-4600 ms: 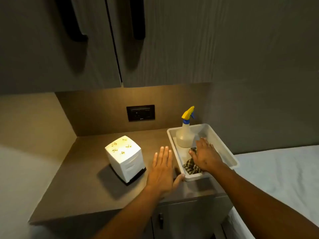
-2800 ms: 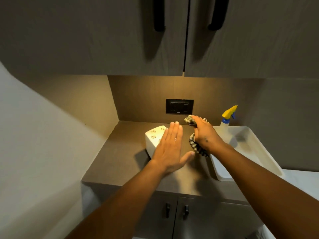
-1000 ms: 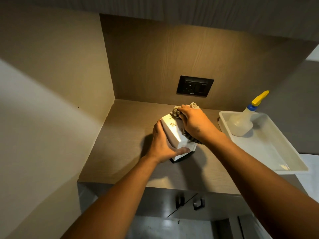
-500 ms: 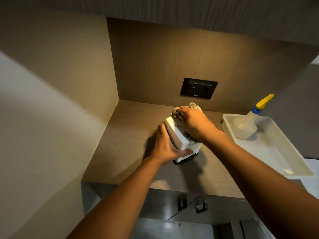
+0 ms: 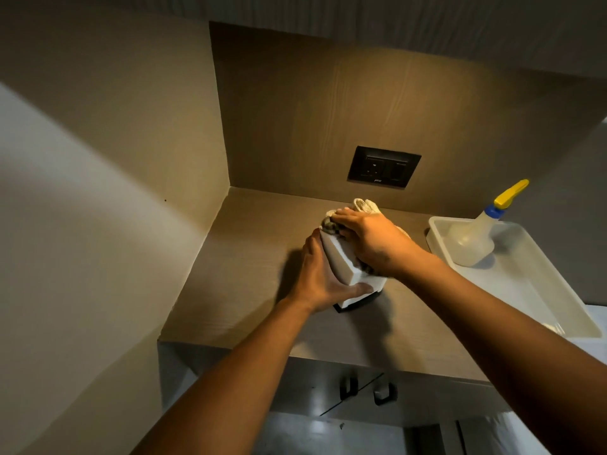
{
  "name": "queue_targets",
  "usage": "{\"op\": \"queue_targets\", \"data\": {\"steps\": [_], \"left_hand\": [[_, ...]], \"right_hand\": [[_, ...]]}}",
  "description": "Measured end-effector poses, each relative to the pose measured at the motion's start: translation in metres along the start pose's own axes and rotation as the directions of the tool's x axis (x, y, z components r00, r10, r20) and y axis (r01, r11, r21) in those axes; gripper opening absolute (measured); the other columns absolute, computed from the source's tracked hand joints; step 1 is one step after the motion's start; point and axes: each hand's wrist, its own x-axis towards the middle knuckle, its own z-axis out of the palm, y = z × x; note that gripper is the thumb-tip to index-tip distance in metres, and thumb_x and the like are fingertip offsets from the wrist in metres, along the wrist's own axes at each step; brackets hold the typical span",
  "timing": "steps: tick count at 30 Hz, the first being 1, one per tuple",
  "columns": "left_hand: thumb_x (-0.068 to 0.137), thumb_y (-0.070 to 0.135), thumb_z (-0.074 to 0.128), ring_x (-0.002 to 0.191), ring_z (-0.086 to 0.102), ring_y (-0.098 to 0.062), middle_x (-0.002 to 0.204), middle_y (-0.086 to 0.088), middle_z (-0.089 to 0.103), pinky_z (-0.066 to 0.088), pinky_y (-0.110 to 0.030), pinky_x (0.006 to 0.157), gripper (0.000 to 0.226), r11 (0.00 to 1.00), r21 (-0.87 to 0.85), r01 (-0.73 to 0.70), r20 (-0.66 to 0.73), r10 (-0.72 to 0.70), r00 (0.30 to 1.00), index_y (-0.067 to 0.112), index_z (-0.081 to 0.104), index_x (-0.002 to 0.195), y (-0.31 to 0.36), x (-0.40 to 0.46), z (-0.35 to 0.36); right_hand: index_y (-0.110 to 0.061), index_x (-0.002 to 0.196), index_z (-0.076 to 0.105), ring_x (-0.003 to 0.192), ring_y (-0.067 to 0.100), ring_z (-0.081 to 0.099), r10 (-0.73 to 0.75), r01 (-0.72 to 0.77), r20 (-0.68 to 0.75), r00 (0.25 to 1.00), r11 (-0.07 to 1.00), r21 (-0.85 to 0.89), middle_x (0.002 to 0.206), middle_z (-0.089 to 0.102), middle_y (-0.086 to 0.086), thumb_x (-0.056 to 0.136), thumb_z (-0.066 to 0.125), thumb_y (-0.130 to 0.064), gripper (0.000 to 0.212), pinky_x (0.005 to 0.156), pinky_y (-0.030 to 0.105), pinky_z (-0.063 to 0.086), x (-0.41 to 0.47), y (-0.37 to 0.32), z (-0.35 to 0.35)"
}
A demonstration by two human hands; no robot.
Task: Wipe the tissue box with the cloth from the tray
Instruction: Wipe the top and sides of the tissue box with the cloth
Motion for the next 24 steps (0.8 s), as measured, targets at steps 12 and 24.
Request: {"op": "queue_targets", "data": {"steps": [12, 24], "left_hand": [[0.037, 0.073, 0.089, 0.124, 0.039, -0.01, 0.138, 0.006, 0.037, 0.042, -0.031, 0.103, 0.137, 1.0, 0.027, -0.004, 0.006, 0.004, 1.0, 0.033, 0.016, 0.145, 0.006, -0.002, 0.002], [0.043, 0.059, 0.097, 0.134, 0.037, -0.018, 0.147, -0.003, 0.036, 0.042, -0.038, 0.109, 0.14, 1.0, 0.007, -0.004, 0.026, 0.004, 1.0, 0.025, 0.013, 0.15, 0.008, 0.0, 0.003]], "right_hand": [[-0.018, 0.139, 0.05, 0.13, 0.03, 0.044, -0.003, 0.003, 0.008, 1.0, 1.0, -0.016, 0.144, 0.051, 0.007, 0.092, 0.058, -0.008, 0.049, 0.108, 0.044, 0.036, 0.0, 0.009, -0.007], [-0.023, 0.139, 0.051, 0.124, 0.033, 0.054, 0.046, -0.045, -0.025, 0.999, 0.999, 0.02, 0.14, 0.055, 0.008, 0.101, 0.049, -0.02, 0.038, 0.101, 0.039, 0.041, -0.026, 0.045, -0.015]]}}
